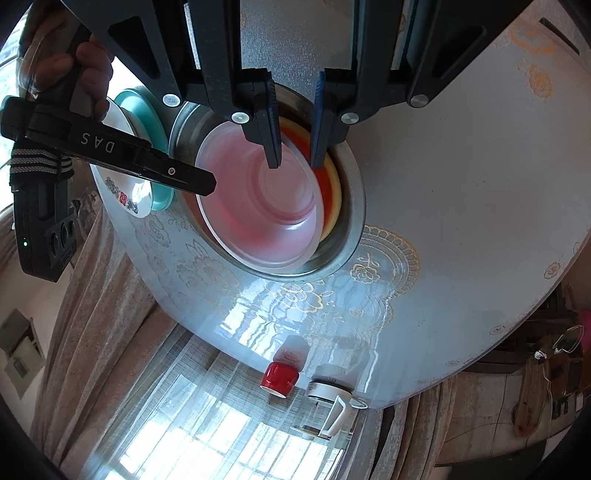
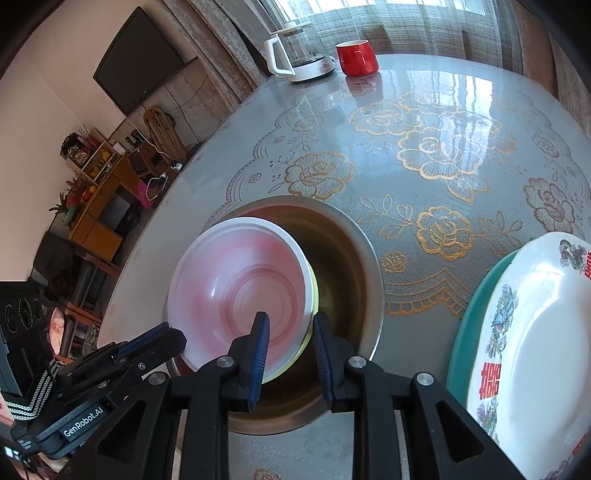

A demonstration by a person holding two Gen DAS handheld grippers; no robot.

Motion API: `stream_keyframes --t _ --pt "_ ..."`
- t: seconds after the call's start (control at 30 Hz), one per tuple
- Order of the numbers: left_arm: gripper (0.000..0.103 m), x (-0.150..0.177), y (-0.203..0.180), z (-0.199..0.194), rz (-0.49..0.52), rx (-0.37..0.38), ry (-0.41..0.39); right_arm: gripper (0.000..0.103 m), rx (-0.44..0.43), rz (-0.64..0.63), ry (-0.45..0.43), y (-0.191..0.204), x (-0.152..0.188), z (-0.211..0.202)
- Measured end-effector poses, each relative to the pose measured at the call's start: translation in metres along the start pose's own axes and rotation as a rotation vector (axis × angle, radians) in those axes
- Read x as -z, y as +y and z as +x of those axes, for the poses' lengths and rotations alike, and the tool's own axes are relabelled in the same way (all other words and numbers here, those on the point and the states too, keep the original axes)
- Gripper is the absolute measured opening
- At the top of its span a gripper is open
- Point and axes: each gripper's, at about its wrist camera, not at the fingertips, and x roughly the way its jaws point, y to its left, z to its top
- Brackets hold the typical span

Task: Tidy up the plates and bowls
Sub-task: 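Lower the red bowl onto the yellow bowl with the left gripper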

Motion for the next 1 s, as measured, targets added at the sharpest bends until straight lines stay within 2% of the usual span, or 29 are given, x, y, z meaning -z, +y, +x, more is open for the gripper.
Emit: stream_keyframes --t 0.3,0.57,0.77,1.0 --pt "0.016 0.001 -0.001 -0.002 0.031 -0.034 -0.02 0.025 0.098 -0.119 0.037 0.014 -0.001 0.016" --pt "0.019 0.003 -0.005 0.001 0.057 -0.044 -0.026 0.013 0.215 -0.258 0.036 0.028 0.001 0.022" --pt "0.024 0.003 -0.009 0.002 0.077 -0.077 -0.041 0.011 0.301 -0.271 0.011 0.028 -0.002 0.018" --pt "0.024 0.003 -0.013 0.006 0.115 -0.134 -0.068 0.011 0.273 -0.248 -0.005 0.021 -0.006 0.015"
